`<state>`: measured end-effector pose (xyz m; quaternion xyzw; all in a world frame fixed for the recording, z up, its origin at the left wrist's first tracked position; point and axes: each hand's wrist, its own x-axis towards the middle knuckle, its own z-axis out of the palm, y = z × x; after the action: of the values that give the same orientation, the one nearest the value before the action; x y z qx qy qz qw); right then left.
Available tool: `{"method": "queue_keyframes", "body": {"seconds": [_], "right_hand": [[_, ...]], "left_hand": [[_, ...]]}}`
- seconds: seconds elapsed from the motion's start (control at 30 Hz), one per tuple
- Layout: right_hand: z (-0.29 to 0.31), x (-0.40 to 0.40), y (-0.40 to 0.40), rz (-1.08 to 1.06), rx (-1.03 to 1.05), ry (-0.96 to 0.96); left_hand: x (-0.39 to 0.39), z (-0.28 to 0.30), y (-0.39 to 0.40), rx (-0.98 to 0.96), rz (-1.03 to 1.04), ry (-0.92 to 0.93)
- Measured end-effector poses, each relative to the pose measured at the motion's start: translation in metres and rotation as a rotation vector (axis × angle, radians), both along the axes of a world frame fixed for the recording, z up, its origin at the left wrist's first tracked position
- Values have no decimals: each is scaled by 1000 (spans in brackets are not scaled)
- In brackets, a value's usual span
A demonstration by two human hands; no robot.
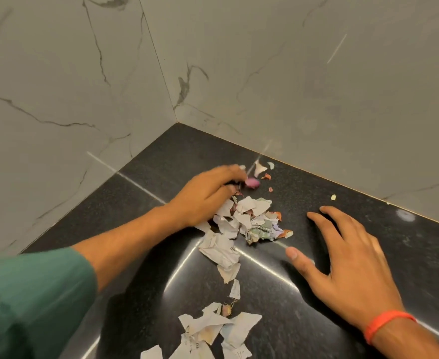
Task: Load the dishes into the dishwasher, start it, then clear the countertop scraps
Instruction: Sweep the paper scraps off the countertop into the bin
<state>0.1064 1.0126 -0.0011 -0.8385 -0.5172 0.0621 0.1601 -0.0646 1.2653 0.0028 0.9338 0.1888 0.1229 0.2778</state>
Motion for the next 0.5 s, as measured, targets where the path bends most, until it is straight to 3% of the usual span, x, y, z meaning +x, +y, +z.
{"method": "queue_keyframes", "body": {"seconds": [0.07,0.17,0.27,0.4,0.5], "right_hand": [[0,0,0,-5,2,7],[1,-1,0,-8,-6,6],[2,-1,0,-5,-3,10],[3,-2,0,-5,9,14],[3,0,0,-7,23,41]], "left_hand": [[-9,1,-26,-99,4,-89],[4,3,-16,-60,160,-164],[36,6,7,-19,226,-83],[62,-6,-13,103,-58,140],[38,-2,-43,-20,-173,76]]}}
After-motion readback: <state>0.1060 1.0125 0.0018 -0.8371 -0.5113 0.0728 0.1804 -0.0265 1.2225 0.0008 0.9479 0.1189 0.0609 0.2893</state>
